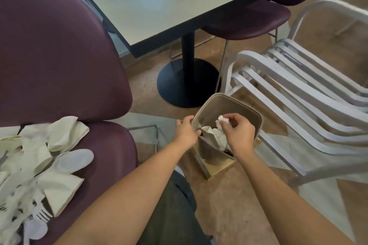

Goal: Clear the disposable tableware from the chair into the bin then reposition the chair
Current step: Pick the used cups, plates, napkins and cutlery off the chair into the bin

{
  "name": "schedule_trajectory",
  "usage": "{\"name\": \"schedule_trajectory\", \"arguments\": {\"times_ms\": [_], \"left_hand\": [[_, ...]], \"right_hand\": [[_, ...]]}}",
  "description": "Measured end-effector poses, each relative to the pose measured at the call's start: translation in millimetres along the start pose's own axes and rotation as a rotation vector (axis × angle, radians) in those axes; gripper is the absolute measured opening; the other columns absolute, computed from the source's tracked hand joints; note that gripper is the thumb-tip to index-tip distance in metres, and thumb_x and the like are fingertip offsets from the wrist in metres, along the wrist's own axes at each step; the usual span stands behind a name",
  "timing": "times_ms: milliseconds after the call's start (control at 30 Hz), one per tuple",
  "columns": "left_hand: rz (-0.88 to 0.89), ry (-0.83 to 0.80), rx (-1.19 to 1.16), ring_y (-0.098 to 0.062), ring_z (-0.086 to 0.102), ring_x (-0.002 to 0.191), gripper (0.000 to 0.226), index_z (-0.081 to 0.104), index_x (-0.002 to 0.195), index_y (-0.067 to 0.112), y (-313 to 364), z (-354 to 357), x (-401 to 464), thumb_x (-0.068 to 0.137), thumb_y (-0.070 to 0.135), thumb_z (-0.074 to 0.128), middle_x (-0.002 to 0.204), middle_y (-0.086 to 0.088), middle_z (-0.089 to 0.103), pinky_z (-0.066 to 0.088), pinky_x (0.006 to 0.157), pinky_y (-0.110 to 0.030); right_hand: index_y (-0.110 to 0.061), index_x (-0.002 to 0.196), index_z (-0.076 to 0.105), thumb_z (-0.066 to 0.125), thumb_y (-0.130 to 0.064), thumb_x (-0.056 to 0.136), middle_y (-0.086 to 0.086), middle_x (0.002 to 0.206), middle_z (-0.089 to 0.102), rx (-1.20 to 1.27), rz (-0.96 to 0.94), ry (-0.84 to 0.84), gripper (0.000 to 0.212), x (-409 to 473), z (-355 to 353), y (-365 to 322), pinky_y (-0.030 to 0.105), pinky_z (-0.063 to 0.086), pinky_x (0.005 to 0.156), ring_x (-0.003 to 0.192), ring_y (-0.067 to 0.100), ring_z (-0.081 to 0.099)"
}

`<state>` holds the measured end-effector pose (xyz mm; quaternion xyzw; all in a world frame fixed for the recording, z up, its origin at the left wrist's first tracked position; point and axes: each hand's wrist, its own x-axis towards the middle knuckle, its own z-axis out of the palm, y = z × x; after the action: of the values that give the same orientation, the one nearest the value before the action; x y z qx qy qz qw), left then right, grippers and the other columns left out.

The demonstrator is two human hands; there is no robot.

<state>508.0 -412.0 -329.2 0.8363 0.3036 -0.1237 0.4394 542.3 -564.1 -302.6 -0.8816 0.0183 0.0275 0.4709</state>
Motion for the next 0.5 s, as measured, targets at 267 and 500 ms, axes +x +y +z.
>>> {"name": "schedule_trajectory", "arguments": {"times_ms": [267, 500], "left_hand": [[-0.094, -0.021, -0.297, -0.011, 0.064, 0.066, 0.066, 0.036, 0.148, 0.023, -0.8, 0.4, 13.9, 0.091, -0.001, 0.060, 0.118, -0.013, 0.064, 0.055, 0.058, -0.021], [-0.097, -0.047, -0.392, -0.022, 0.066, 0.097, 0.059, 0.035, 0.148, 0.021, -2.2, -10.7, -5.0, 0.094, 0.009, 0.058, 0.125, -0.007, 0.063, 0.055, 0.085, -0.033]], "right_hand": [[-0.016, 0.125, 0.065, 0.050, -0.012, 0.090, 0.013, 0.115, 0.069, -0.306, 0.201, -0.412, 0.038, 7.4, 22.7, 18.4, 0.031, 0.049, 0.085, 0.098, 0.029, 0.065], [-0.018, 0.122, 0.067, 0.051, -0.013, 0.093, 0.003, 0.124, 0.066, -0.195, 0.085, -0.382, 0.034, -5.9, 28.3, -21.9, 0.030, 0.046, 0.095, 0.111, 0.021, 0.061]]}}
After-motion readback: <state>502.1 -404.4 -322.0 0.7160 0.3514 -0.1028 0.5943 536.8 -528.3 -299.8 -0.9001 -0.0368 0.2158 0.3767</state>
